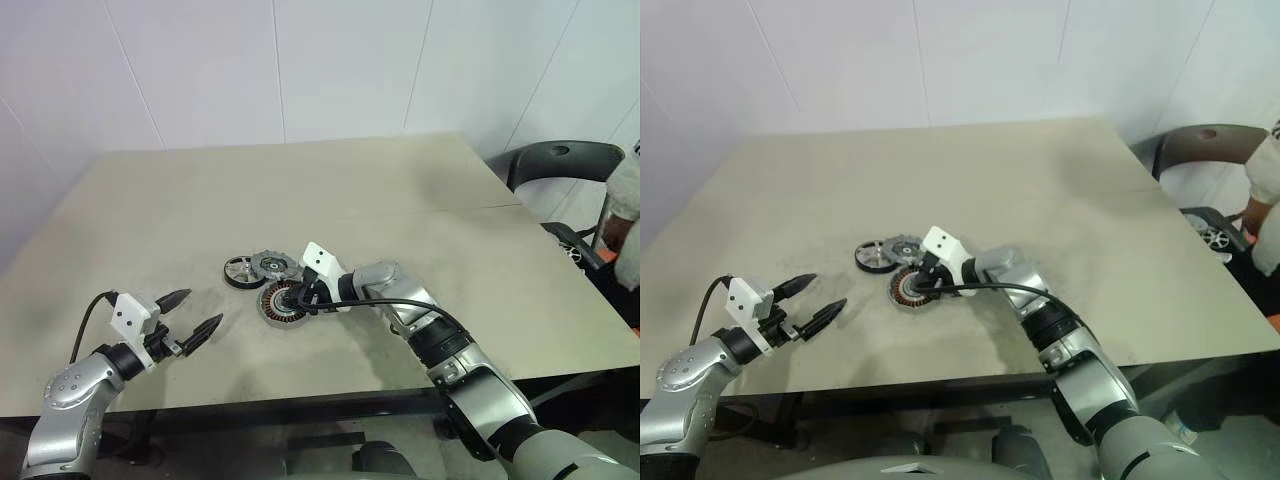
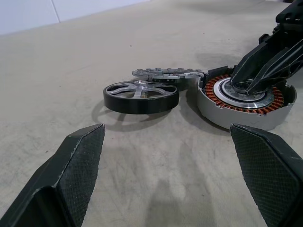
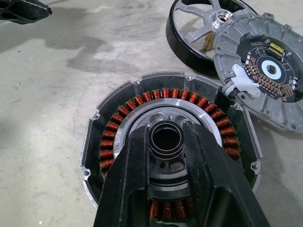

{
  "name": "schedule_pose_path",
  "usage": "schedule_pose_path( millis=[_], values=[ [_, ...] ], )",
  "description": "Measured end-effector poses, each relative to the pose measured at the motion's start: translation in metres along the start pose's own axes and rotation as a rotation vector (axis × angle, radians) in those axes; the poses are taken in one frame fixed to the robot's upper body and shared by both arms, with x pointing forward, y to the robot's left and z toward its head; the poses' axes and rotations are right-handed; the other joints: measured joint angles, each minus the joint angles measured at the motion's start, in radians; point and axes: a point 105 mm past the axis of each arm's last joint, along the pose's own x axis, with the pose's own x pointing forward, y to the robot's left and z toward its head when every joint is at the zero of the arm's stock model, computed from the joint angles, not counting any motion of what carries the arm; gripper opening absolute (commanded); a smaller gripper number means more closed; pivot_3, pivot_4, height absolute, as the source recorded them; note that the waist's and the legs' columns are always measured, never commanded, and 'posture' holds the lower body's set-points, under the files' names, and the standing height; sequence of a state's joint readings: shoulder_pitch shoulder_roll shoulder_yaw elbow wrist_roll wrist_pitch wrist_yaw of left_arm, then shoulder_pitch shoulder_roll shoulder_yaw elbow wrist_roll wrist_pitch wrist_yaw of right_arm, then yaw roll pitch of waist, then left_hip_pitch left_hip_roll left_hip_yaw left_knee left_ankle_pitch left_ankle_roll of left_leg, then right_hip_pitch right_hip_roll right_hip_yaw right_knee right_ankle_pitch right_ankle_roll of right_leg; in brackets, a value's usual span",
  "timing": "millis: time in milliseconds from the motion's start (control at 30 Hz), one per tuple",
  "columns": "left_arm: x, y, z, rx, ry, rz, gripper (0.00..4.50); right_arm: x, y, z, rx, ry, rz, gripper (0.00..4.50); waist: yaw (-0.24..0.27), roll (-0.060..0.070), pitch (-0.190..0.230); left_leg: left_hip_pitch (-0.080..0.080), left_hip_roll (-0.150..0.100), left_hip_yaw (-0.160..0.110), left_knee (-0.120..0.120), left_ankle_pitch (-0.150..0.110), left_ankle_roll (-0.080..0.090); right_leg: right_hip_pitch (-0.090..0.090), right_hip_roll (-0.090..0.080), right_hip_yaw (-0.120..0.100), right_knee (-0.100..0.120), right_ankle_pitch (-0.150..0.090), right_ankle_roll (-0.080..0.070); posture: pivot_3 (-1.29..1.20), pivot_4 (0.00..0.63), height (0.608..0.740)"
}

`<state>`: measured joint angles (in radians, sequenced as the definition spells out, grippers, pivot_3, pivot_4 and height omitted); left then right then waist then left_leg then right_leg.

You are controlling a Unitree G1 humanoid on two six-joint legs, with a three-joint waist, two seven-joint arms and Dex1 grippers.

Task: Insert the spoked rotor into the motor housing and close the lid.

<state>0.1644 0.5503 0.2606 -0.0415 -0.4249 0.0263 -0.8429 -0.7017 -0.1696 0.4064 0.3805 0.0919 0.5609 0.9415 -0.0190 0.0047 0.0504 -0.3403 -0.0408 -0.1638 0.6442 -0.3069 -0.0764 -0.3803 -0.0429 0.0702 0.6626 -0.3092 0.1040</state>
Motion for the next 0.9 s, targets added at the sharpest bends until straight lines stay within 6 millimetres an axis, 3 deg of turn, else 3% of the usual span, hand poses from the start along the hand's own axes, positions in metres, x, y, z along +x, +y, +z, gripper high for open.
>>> schedule_pose_path(
  millis=[367, 400, 667, 767, 900],
  values=[
    [0.002, 0.001, 0.003, 0.005, -0.007, 0.006, 4.50, 0.001, 0.003, 0.003, -0.005, -0.009, 0.016, 4.33, 0.001, 0.000, 0.000, 0.000, 0.000, 0.000, 0.000, 0.000, 0.000, -0.001, 0.000, 0.000, 0.000, 0.000, 0.000, 0.00, 0.000, 0.740],
    [0.002, 0.001, 0.004, 0.007, -0.008, 0.007, 4.50, 0.000, 0.005, 0.006, -0.008, -0.015, 0.022, 4.46, 0.001, 0.000, 0.000, -0.001, 0.000, 0.000, -0.001, 0.000, 0.000, -0.001, 0.000, 0.000, 0.000, 0.000, 0.000, 0.00, 0.000, 0.740],
    [0.006, -0.003, 0.012, 0.019, -0.020, -0.002, 4.50, -0.012, 0.012, 0.033, -0.041, -0.090, 0.051, 4.46, 0.001, 0.000, 0.000, -0.002, 0.000, 0.000, -0.001, 0.000, 0.000, -0.003, 0.000, 0.000, 0.000, 0.000, 0.000, 0.00, 0.000, 0.740],
    [0.007, -0.003, 0.011, 0.012, -0.014, 0.002, 4.50, -0.018, 0.007, 0.036, -0.042, -0.100, 0.034, 3.89, 0.001, 0.000, 0.000, -0.002, 0.000, 0.000, -0.001, 0.000, 0.000, -0.002, 0.000, 0.000, 0.000, 0.000, 0.000, 0.00, 0.000, 0.740],
    [0.008, -0.003, 0.011, 0.007, -0.009, 0.000, 4.50, -0.023, -0.001, 0.034, -0.026, -0.104, -0.005, 2.47, 0.001, 0.000, 0.000, -0.002, 0.000, 0.000, -0.001, 0.000, 0.000, -0.003, 0.000, 0.000, 0.000, 0.000, 0.000, 0.00, 0.000, 0.740]
  ],
)
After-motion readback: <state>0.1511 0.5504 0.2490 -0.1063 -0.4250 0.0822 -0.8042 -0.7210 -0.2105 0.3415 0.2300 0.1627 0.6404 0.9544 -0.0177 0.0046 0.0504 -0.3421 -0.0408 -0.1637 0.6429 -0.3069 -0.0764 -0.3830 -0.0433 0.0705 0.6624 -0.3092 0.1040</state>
